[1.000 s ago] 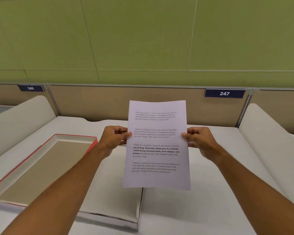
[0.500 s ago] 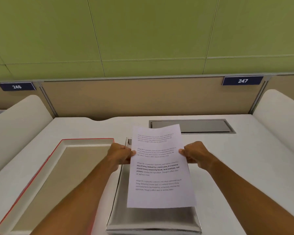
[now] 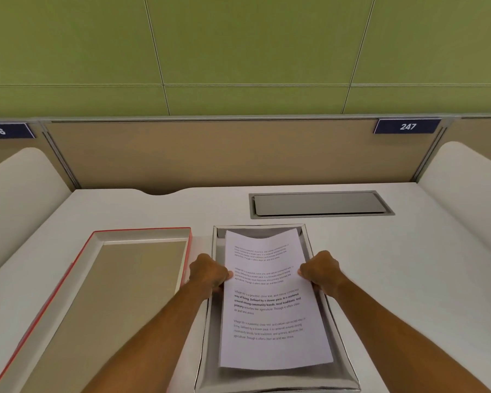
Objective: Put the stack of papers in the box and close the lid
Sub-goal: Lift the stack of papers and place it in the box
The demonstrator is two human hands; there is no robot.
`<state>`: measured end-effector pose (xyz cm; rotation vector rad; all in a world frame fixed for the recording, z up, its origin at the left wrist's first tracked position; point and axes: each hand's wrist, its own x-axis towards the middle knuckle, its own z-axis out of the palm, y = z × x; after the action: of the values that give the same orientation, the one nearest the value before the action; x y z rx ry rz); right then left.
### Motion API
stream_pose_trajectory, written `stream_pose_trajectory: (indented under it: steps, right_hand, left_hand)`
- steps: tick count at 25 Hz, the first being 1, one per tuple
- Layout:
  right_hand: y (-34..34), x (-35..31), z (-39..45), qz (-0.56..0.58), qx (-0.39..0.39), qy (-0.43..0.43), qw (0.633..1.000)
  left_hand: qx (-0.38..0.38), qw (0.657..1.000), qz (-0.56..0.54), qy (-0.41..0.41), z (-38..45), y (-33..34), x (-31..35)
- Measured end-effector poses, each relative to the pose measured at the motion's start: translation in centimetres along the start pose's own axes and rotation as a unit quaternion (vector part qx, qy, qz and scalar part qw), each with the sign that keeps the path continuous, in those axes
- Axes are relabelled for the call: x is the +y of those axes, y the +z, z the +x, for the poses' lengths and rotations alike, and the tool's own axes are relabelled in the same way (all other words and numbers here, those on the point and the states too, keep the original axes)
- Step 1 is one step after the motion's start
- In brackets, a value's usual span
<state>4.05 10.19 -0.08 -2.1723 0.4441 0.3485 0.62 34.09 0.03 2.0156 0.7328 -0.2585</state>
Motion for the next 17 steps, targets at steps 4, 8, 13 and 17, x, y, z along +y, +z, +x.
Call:
stream_pose_trajectory:
  steps: [4, 8, 13, 17]
  right_hand:
    - [0.4, -0.3, 0.1, -0.053, 0.014, -0.019, 0.998]
    - [0.7, -0.5, 0.2, -0.131, 0.015, -0.037, 0.991]
    - [1.3, -0.5, 0.0, -0.199, -0.003, -0.048, 0.979]
    - [1.3, -0.9, 0.7, -0.167, -0.047, -0.024, 0.985]
  left_hand:
    - [0.015, 0.998, 0.056, 0.009, 0.4, 0.2, 0.0]
    - [0.032, 0.991, 0.129, 0.035, 0.4, 0.7, 0.2]
    - [-0.021, 0.984, 0.174, 0.035, 0.2, 1.2, 0.5]
    - [-0.104, 0.991, 0.078, -0.044, 0.4, 0.4, 1.4]
